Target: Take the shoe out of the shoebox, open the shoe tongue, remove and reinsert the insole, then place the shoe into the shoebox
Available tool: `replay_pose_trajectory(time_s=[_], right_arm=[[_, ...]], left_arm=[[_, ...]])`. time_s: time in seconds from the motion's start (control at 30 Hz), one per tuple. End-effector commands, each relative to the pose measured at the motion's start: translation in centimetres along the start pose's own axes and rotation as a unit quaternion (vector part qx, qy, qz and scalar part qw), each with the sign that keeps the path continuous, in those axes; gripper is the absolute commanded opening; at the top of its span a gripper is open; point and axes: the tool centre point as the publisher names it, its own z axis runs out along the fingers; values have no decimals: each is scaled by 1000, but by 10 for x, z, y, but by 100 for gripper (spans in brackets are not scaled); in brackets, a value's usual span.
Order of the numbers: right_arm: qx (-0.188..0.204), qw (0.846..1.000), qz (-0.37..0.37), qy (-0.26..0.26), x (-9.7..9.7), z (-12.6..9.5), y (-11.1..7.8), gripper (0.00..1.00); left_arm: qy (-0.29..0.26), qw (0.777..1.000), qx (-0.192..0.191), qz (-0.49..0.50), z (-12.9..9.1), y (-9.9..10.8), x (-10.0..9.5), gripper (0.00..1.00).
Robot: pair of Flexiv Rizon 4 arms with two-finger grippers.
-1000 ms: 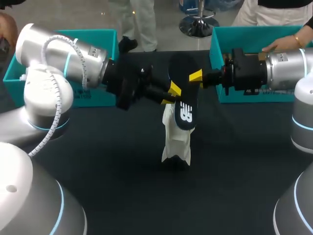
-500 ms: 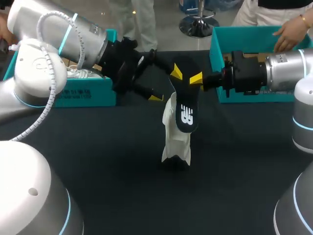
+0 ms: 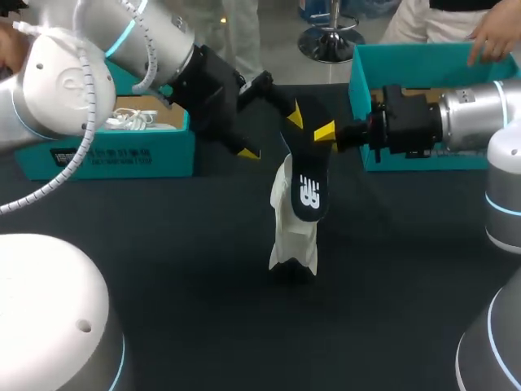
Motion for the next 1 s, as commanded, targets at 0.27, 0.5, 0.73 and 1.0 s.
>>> replay_pose_trajectory(time_s=[0.27,0.5,0.73,1.0], right_arm=[[4,1000,7,-13,-3,6,-3,0],[4,1000,7,-11,-4,8,-2,0],[6,1000,7,-7,-5,11,-1,0],[8,1000,11,-7,-6,14,-1,0]], left_arm=[[155,988,0,7,-7,6,4,100],[156,988,-4,10,-7,6,4,100],[156,988,-4,10,-7,6,4,100],[214,974,-49,50,-4,10,-13,100]])
